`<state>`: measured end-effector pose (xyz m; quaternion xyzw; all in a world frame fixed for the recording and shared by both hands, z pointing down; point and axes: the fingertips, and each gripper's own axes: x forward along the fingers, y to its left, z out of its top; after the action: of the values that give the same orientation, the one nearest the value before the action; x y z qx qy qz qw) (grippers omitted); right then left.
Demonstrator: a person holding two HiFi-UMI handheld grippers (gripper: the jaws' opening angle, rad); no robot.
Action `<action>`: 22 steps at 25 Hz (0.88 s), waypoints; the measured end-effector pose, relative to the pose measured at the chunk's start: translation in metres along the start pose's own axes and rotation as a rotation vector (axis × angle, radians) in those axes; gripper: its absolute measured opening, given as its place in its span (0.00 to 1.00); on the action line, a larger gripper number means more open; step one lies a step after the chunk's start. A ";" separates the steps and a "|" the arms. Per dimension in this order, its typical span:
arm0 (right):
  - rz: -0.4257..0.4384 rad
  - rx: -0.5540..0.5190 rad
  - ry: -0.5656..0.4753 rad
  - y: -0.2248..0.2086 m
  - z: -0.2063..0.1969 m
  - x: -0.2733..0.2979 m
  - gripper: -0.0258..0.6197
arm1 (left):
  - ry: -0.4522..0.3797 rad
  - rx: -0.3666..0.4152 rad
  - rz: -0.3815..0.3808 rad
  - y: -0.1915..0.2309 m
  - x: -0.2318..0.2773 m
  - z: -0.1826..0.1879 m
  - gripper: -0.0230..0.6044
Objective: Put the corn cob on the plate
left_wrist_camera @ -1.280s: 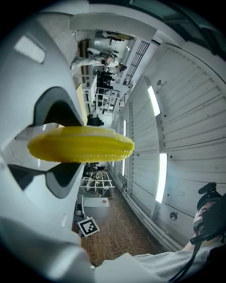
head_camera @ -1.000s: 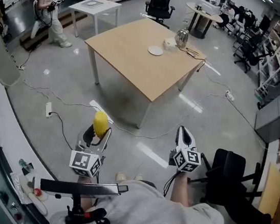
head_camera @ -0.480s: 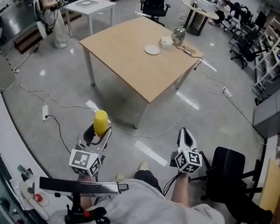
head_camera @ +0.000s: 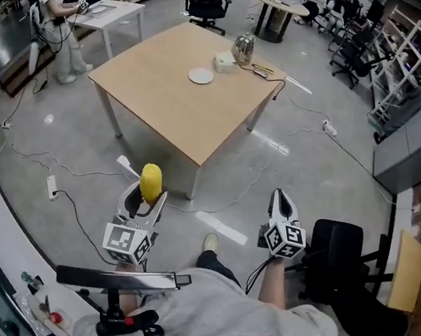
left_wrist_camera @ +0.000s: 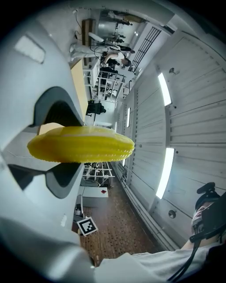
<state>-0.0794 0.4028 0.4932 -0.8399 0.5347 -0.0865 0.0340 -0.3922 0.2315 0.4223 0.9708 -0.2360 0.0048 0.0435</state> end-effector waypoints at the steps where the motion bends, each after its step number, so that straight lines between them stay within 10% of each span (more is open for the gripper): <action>1: -0.004 0.000 -0.003 -0.009 0.003 0.008 0.05 | 0.000 0.002 -0.008 -0.003 0.015 0.001 0.45; 22: 0.026 0.022 0.019 -0.157 0.032 0.145 0.05 | 0.020 -0.003 -0.019 -0.045 0.236 0.003 0.45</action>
<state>0.1260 0.3377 0.5011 -0.8317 0.5447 -0.1000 0.0392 -0.1623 0.1627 0.4223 0.9728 -0.2264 0.0135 0.0474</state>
